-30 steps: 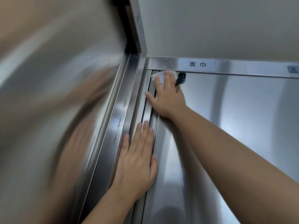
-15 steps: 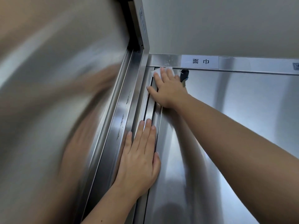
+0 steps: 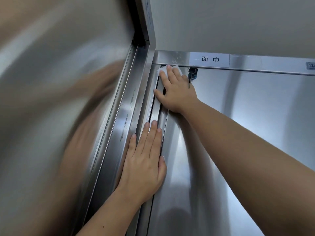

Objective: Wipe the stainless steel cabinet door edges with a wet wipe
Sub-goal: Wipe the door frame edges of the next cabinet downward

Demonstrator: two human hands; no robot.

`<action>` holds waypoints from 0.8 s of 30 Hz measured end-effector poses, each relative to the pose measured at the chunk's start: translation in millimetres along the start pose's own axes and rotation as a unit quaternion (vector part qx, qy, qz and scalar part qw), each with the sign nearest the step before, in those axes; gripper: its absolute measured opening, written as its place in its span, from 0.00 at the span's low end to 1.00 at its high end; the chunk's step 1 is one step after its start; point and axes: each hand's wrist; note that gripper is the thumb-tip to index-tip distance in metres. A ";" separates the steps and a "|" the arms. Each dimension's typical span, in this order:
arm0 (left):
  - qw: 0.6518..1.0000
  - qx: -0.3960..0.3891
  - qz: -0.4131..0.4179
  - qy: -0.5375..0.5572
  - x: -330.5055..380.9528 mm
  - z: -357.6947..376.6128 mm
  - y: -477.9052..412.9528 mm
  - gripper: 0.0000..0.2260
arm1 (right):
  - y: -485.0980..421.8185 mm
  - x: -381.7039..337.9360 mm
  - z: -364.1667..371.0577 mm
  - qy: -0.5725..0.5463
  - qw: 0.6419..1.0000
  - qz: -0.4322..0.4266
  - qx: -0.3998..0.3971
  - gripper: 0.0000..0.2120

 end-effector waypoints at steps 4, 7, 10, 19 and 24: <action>1.000 0.005 0.001 0.001 -0.1 0.4 0.0 0.27 | -6.7 -0.1 -0.4 -0.005 1.000 0.009 -0.002 0.31; 1.000 0.006 0.002 0.000 -0.2 0.5 0.3 0.27 | 5.2 -1.8 5.1 -0.008 1.000 0.001 0.014 0.31; 1.000 -0.004 0.003 0.002 -0.6 1.1 5.1 0.27 | 20.8 -4.7 8.5 -0.003 1.000 -0.017 0.015 0.30; 0.998 -0.044 -0.041 0.005 9.6 -0.5 32.2 0.29 | 63.3 -13.0 18.2 0.036 0.997 -0.064 0.000 0.29; 0.995 -0.058 -0.077 0.015 22.5 -4.4 55.1 0.29 | 84.4 -18.3 23.7 0.026 0.996 -0.083 -0.008 0.29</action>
Point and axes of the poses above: each hand's wrist, its own y-axis away from the middle knuckle, its own z-axis out of the palm, x = y × z, and after that the axes turned 2 degrees about -x, right-handed
